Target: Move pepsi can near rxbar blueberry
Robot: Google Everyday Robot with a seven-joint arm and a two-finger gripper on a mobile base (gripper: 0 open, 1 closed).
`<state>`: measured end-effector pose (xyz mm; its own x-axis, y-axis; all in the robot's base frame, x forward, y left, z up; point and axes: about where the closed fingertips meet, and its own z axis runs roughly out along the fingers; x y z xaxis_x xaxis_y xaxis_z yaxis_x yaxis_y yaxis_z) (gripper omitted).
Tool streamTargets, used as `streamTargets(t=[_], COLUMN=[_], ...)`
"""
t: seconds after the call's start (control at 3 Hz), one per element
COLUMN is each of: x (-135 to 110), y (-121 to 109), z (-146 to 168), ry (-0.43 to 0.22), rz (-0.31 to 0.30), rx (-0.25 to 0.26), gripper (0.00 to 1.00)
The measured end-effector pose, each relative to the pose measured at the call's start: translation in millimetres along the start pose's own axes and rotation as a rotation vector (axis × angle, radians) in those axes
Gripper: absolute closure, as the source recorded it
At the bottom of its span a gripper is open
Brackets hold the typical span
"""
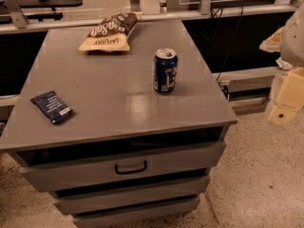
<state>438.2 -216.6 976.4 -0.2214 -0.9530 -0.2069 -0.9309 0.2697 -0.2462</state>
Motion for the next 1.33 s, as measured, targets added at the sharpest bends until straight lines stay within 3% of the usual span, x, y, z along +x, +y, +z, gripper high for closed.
streamTargets(t=[0.33, 0.67, 1.33], x=[-0.5, -7.0, -59.7], y=[-0.4, -6.6, -43.8], z=[-0.4, 20.2, 94.0], ry=[-0.003, -0.094, -0.453], rz=[0.000, 0.026, 0.116], rx=[0.002, -0.019, -0.073], gripper=[0.00, 0.00, 0.00])
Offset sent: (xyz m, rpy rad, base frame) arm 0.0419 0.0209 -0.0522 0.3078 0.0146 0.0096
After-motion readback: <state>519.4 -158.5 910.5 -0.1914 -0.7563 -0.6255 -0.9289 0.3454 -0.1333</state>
